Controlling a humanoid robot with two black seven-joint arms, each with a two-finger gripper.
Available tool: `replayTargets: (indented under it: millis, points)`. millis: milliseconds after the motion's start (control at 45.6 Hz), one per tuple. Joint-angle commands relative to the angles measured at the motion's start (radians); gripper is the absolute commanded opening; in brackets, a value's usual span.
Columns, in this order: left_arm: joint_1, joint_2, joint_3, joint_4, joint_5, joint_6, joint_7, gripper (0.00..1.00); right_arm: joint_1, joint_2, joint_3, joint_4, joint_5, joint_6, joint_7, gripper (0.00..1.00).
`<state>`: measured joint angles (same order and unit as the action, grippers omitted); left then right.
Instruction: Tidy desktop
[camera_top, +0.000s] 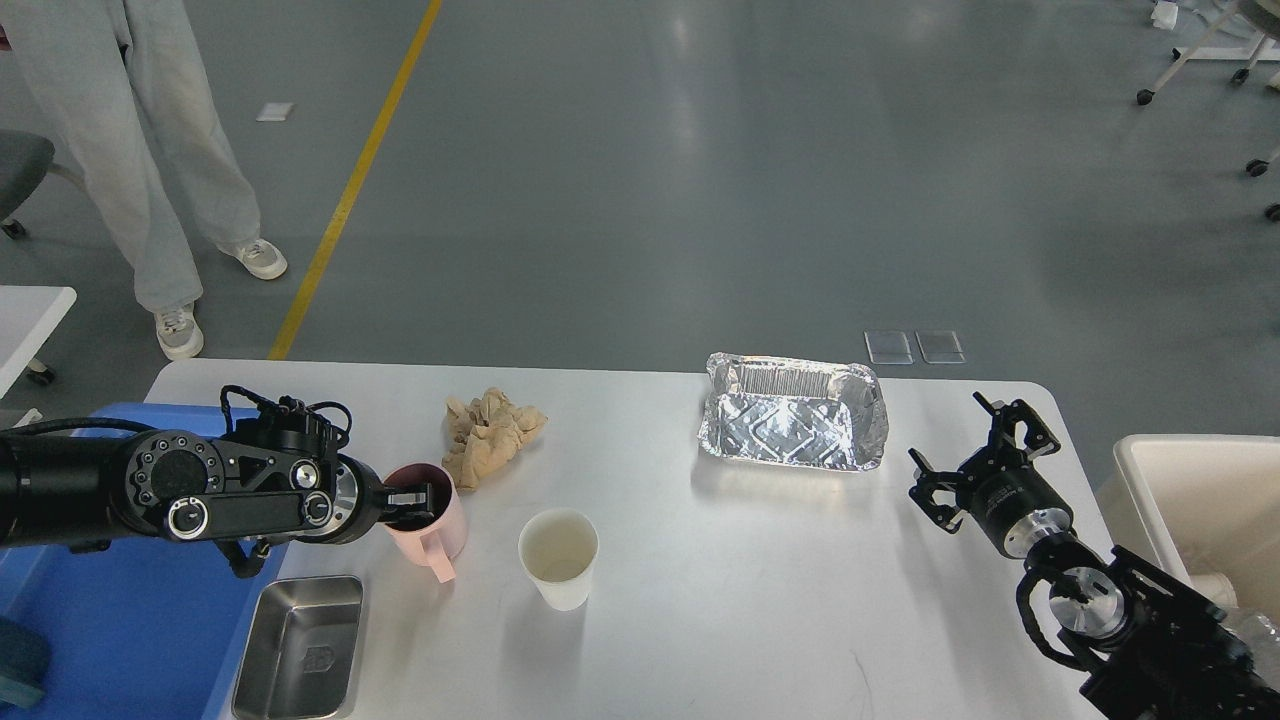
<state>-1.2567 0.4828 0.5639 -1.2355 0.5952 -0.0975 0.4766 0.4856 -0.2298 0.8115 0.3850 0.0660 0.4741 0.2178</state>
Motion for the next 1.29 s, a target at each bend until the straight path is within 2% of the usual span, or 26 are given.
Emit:
replayTargets:
  millis: [0,110,263,373,745,964,1140,1271]
  points:
    - [0.002,-0.004,-0.009,0.019,-0.006,-0.065,0.0,0.3,-0.002,-0.002,0.0,-0.001,0.0,0.0,0.0,1.0]
    - [-0.001,-0.004,-0.012,0.044,-0.014,-0.123,-0.007,0.19,-0.007,-0.002,0.002,-0.001,0.0,0.0,0.0,1.0]
    - [-0.001,-0.003,-0.012,0.047,-0.014,-0.134,-0.015,0.02,-0.007,-0.002,0.002,-0.001,0.0,0.001,0.0,1.0]
    - [-0.001,-0.003,-0.012,0.05,-0.012,-0.134,-0.024,0.0,-0.007,0.0,0.002,-0.001,0.0,0.001,0.0,1.0]
    - [-0.026,0.016,-0.015,0.05,-0.005,-0.154,-0.096,0.0,-0.007,-0.002,0.002,0.0,0.0,0.001,0.0,1.0]
    - [-0.115,0.144,-0.105,0.05,-0.008,-0.333,-0.193,0.0,-0.005,0.0,0.002,0.002,0.0,0.001,0.0,1.0]
    - [-0.202,0.259,-0.141,0.051,-0.008,-0.487,-0.288,0.0,0.005,0.0,0.002,0.002,0.0,0.001,0.0,1.0]
    - [-0.234,0.348,-0.159,0.05,-0.005,-0.564,-0.326,0.0,0.008,0.001,0.002,0.003,0.0,0.001,0.0,1.0]
